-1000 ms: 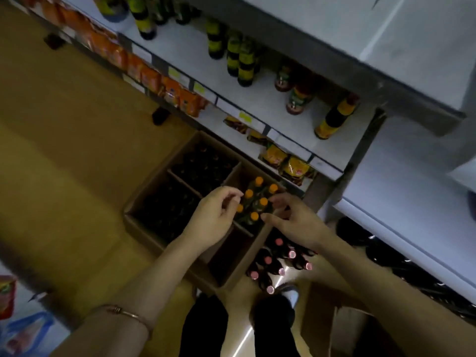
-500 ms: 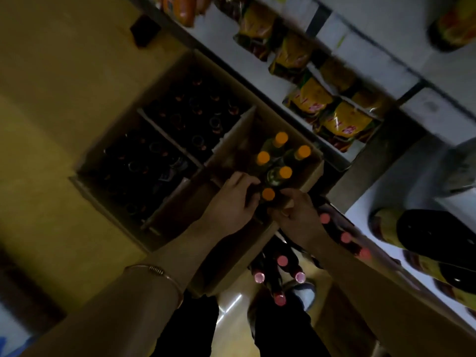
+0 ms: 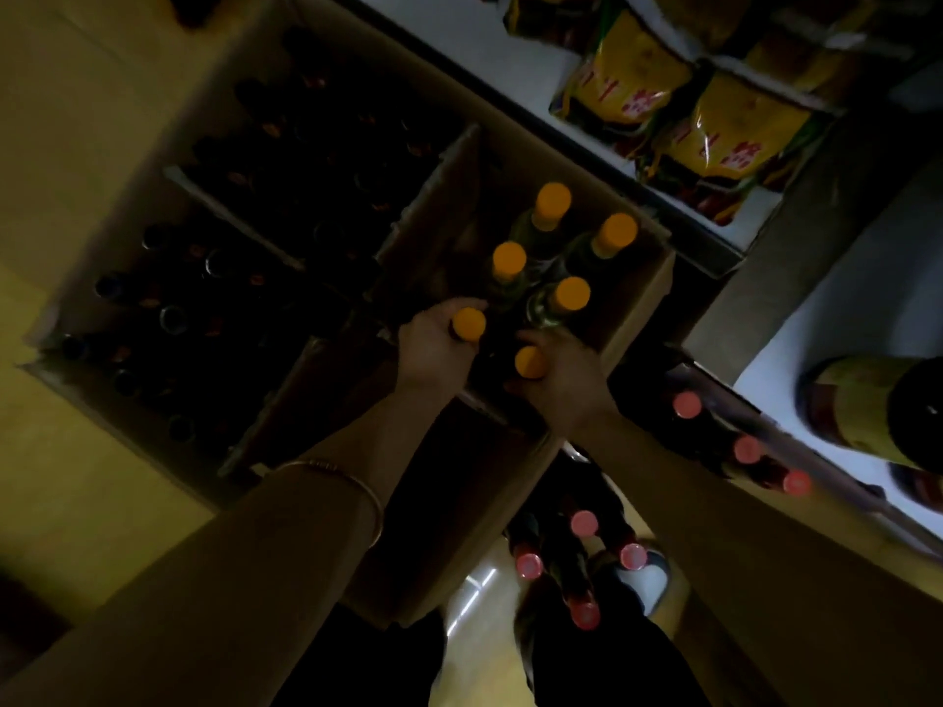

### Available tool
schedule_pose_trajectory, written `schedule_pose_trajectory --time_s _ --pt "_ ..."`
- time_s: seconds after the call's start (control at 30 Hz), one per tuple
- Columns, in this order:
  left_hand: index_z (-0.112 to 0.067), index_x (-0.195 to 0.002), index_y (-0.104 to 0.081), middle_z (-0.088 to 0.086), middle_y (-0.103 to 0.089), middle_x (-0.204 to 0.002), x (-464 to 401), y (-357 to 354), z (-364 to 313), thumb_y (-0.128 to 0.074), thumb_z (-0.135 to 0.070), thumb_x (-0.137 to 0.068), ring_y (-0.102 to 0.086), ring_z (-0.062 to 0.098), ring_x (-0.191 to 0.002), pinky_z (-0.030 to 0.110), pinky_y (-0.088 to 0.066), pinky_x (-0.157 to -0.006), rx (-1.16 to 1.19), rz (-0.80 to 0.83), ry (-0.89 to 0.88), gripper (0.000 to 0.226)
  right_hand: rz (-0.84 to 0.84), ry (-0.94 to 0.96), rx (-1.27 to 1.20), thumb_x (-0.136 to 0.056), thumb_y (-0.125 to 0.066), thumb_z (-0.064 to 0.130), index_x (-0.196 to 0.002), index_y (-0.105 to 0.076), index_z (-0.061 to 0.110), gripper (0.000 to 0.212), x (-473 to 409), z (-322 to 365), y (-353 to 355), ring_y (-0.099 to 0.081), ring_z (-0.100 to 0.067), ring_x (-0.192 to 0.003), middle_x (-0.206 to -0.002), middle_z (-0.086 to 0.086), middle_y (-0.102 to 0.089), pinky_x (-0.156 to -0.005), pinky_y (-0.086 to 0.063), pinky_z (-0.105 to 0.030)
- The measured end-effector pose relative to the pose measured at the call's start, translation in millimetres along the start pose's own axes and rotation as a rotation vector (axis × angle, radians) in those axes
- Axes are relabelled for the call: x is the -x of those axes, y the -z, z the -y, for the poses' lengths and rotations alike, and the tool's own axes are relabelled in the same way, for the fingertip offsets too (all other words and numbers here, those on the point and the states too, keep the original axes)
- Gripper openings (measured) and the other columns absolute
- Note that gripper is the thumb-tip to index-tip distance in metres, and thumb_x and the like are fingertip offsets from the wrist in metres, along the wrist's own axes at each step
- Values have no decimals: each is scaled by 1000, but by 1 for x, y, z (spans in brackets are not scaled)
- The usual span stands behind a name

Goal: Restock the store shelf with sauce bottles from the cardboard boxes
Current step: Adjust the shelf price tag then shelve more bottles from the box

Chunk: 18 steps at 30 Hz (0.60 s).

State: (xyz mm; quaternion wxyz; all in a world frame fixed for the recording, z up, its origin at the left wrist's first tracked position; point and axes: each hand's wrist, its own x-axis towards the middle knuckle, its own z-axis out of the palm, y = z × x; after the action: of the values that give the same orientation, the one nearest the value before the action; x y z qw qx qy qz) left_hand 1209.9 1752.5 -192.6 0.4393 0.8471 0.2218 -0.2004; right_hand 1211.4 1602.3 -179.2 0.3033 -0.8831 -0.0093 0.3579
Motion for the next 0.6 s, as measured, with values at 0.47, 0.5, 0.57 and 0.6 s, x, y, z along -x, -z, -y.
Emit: schedule_pose_trajectory --time_s 0.47,0.5,0.57,0.6 --pt "-38 -130 -56 -6 -47 -143 -49 15 19 -77 -41 -78 -43 20 -133 45 -39 -107 -446 428 -242 56 255 345 645 -88 -63 44 -139 -46 38 54 -34 -13 14 -39 -26 -128 -141 2 -41 -86 -45 -34" --pt "-40 -129 -56 -7 -50 -141 -52 15 21 -76 -44 -77 -46 19 -130 45 -42 -104 -404 429 -229 55 211 353 666 -88 -59 48 -137 -46 40 51 -33 -13 12 -40 -24 -128 -141 4 -41 -82 -43 -33" --pt "-43 -123 -58 -11 -56 -134 -55 13 20 -73 -44 -80 -51 16 -125 40 -45 -100 -341 425 -190 45 142 368 695 -89 -53 54 -135 -48 40 49 -31 -12 8 -41 -22 -128 -140 7 -43 -78 -40 -32" --pt "-45 -117 -60 -13 -59 -130 -56 12 18 -71 -44 -82 -53 15 -122 38 -46 -99 -337 413 -181 37 121 371 697 -89 -52 56 -134 -49 39 48 -31 -13 6 -41 -22 -127 -139 8 -45 -77 -39 -31"
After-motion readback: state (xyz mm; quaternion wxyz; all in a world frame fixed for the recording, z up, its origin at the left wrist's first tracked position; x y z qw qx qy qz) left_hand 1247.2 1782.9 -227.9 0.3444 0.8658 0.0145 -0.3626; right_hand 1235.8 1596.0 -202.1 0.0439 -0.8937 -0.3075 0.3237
